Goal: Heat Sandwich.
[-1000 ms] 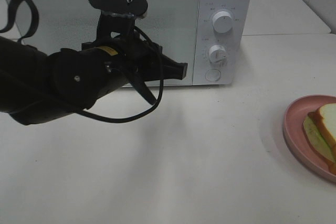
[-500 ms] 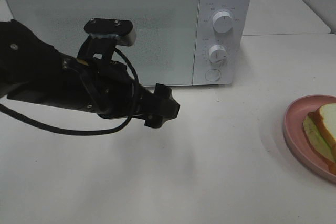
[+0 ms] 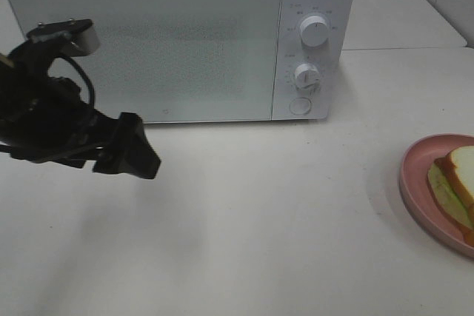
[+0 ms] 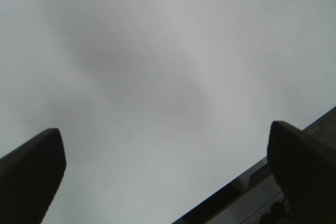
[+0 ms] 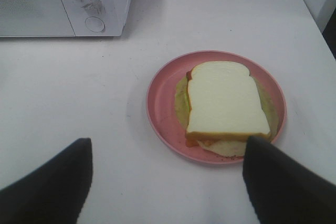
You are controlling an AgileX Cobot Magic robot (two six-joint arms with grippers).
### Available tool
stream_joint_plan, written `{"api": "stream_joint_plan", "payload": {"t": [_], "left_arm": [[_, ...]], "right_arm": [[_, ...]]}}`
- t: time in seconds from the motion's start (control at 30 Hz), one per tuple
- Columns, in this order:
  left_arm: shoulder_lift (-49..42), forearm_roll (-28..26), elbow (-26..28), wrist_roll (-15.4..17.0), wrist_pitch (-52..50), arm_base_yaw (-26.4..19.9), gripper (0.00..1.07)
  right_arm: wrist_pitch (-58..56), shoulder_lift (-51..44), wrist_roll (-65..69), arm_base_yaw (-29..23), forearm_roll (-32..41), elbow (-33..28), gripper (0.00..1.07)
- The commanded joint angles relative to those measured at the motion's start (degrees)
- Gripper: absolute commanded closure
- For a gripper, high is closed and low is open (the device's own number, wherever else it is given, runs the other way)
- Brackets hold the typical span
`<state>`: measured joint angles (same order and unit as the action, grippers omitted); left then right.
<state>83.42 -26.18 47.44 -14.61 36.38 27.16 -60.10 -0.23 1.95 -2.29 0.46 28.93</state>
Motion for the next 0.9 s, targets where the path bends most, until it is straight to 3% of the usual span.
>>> {"api": "stream_joint_plan", "payload": {"t": [0.03,0.17,0.23,0.3,0.4,0.6,0.67,0.77,0.9], "left_arm": [[-2.35,4.53,-0.17,2.92,4.7,-2.06,0.06],[-5.5,10.2,-0.17,3.38,11.29,-6.02,0.06],[-5.84,10.94,-0.17,3.55,13.06,-6.99,0.06],[-7.62,11.23,-0.4,6.53,17.65,-10.08,0.06],[-9.05,11.52,-0.52,7.33,20.0,-12.72,0.06],[-15.58,13.46,-0.52,7.56,25.61,-23.32,0.06],[-16.9,13.92,-0.52,8.37,26.07,-24.47,0.06],[-22.29,17.59,-0.52,11.97,27.33,-28.07,0.06],[-27.9,21.83,-0.57,14.61,28.59,-28.36,0.06]], "right_arm": [[0.69,-1.49,-0.29,0.52,0.11,0.0,0.31],[0.69,-1.49,-0.29,0.52,0.11,0.0,0.31],[0.69,-1.49,-0.29,0.52,0.11,0.0,0.31],[0.69,-1.49,-0.29,0.52,0.11,0.0,0.31],[0.69,-1.49,-0.29,0.52,0.11,0.0,0.31],[0.69,-1.49,-0.29,0.52,0.11,0.0,0.31],[0.69,-1.49,-0.29,0.52,0.11,0.0,0.31],[0.69,-1.49,-0.29,0.52,0.11,0.0,0.31],[0.69,-1.49,-0.29,0.52,0.11,0.0,0.31]]}}
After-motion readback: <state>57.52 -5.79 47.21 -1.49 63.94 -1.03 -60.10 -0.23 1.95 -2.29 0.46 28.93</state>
